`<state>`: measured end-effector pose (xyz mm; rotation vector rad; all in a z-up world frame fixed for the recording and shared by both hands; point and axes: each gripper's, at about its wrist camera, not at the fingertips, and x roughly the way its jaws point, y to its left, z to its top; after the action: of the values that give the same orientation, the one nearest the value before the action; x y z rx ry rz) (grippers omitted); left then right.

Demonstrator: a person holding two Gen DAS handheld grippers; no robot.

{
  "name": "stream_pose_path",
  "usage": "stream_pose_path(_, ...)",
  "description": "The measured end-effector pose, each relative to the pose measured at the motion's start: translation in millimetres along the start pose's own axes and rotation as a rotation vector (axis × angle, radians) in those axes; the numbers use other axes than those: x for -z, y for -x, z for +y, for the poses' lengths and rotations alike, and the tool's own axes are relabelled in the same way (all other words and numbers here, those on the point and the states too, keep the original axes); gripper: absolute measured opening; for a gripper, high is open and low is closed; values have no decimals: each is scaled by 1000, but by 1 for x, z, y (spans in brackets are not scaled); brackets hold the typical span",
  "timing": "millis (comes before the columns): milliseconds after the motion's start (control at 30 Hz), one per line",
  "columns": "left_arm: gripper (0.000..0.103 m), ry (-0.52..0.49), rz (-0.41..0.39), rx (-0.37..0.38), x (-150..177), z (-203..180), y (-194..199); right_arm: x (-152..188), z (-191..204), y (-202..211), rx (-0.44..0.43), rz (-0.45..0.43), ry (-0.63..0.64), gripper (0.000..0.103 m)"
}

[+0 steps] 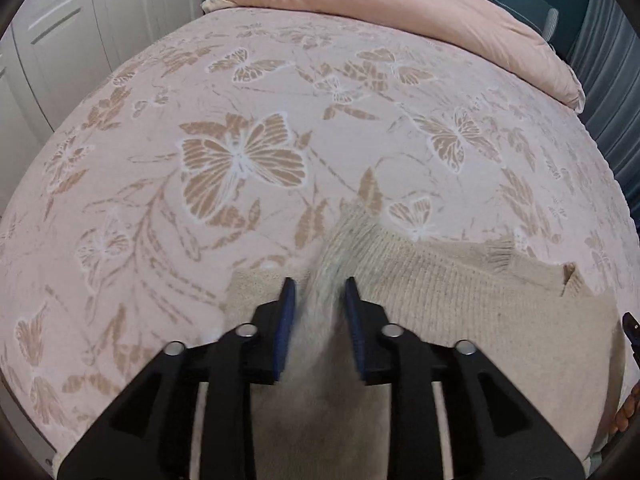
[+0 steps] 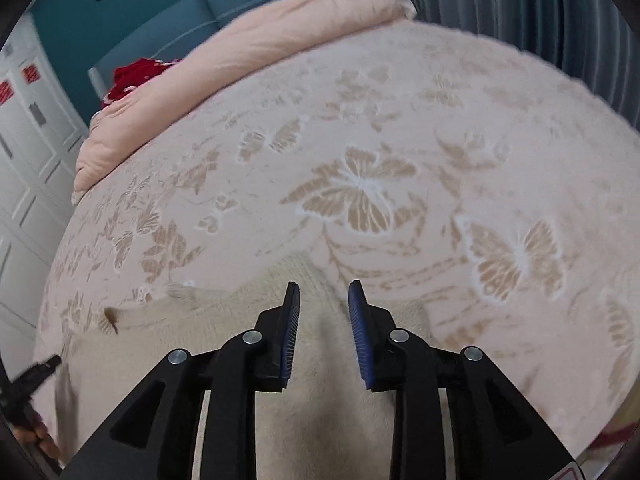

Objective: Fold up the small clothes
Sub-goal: 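Grasp the ribbed hem with both tools and fold it toward the collar, then release the hem and press the folded sweater flat with the right tool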

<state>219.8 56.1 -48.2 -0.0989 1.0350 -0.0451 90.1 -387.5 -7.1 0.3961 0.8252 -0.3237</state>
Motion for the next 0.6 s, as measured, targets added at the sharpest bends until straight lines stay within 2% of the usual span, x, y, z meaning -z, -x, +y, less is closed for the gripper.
stream_pose_path(33,53,5,-36,3,2,-1,16,4,13,15,-25,-32,40,31)
stream_pose_path(100,58,8,-90,38,11,-8,45,19,40,29,-145,-9,68,30)
stream_pose_path(167,60,-11,-75,95,24,-24,60,44,73,22,-266,92,75,25)
stream_pose_path(233,75,-36,-24,112,43,-43,60,77,111,0,-334,202,122,16)
stream_pose_path(300,75,-58,35,116,63,-57,46,106,145,-29,-282,298,236,16)
stream_pose_path(333,75,-74,68,102,73,-62,37,115,158,-37,-222,293,291,16)
stream_pose_path(367,75,-84,89,80,81,-63,27,118,168,-33,-188,248,325,19)
stream_pose_path(400,76,-88,93,43,88,-61,20,117,178,-28,-173,247,350,21)
stream_pose_path(500,77,-59,56,41,96,-48,31,114,192,2,-285,242,348,19)
stream_pose_path(567,81,-53,47,10,97,-40,36,126,200,5,-262,243,414,19)
stream_pose_path(600,81,-51,50,-1,98,-36,36,135,203,-6,-245,277,441,19)
